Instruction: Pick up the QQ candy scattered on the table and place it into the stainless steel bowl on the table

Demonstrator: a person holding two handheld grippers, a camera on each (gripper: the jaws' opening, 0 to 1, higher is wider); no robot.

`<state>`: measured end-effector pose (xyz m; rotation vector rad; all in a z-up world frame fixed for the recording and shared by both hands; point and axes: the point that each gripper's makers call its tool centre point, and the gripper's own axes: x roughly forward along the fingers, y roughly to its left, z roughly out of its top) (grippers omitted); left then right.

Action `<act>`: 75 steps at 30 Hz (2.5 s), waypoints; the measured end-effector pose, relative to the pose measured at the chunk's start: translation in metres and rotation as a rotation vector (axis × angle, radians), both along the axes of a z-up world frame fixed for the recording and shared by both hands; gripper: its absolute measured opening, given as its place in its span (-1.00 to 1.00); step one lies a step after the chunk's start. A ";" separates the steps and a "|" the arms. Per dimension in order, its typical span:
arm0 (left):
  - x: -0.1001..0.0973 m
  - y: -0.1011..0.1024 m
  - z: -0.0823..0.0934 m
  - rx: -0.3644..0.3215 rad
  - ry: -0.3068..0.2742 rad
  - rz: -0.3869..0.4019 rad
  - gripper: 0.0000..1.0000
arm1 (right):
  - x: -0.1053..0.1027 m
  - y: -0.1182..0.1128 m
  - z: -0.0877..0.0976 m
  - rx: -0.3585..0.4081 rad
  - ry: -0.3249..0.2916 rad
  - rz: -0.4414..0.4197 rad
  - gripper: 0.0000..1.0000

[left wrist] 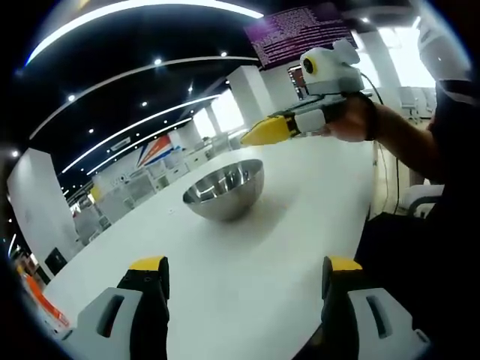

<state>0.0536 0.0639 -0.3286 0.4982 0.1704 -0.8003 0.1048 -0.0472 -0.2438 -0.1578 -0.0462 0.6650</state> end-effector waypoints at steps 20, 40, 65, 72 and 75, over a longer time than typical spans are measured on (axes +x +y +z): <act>0.000 0.000 0.001 0.000 -0.003 0.008 0.69 | 0.099 -0.061 -0.036 -0.045 0.073 -0.197 -0.87; 0.000 0.003 0.001 -0.006 -0.004 0.016 0.69 | 0.110 -0.060 -0.068 -0.072 0.110 -0.191 -0.33; 0.005 0.004 0.010 -0.026 -0.016 0.013 0.72 | 0.107 -0.095 -0.054 0.027 0.075 -0.268 -0.37; 0.015 -0.003 0.028 -0.102 -0.037 -0.002 0.79 | 0.098 -0.101 -0.041 0.086 0.047 -0.221 0.05; 0.029 -0.010 0.035 -0.153 -0.032 -0.040 0.83 | 0.091 -0.099 -0.040 0.103 0.050 -0.153 0.38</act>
